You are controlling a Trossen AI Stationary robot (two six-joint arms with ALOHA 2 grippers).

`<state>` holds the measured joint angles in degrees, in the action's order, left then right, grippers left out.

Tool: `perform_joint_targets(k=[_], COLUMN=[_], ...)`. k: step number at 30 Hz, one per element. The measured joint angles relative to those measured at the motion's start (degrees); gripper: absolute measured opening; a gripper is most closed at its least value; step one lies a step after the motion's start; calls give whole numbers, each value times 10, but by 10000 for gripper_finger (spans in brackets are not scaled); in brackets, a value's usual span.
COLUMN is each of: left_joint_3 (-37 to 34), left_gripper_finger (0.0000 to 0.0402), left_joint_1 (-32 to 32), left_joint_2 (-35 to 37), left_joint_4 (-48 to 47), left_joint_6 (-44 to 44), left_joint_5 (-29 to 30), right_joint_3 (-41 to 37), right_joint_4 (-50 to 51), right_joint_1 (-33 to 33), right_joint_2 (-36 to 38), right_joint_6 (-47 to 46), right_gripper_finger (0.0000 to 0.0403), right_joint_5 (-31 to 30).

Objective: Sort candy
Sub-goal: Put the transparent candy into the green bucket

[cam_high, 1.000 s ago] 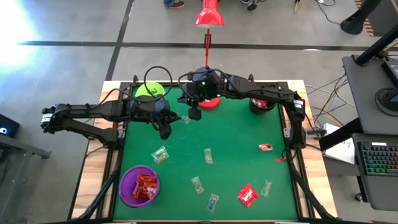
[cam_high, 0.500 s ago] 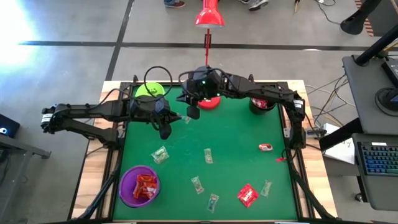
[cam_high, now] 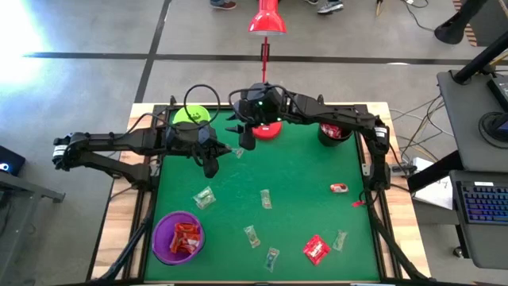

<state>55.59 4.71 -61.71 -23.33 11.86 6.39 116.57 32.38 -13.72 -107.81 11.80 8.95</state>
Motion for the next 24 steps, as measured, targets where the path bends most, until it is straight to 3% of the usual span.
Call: perform_joint_targets(k=[4,8,24], left_joint_3=[0,0,0], left_gripper_finger=[2,2,2], left_joint_1=[0,0,0], left_joint_2=[0,0,12], left_joint_4=[0,1,2], left_joint_6=[0,0,9], left_joint_5=[0,0,0], right_joint_3=[0,0,0], right_joint_4=[-17,-16,-16], right_joint_1=[-3,-2,-2], right_joint_2=[0,0,0], right_joint_6=[23,-1,-55], right_gripper_finger=[220,253,259], right_joint_5=[-1,-1,0])
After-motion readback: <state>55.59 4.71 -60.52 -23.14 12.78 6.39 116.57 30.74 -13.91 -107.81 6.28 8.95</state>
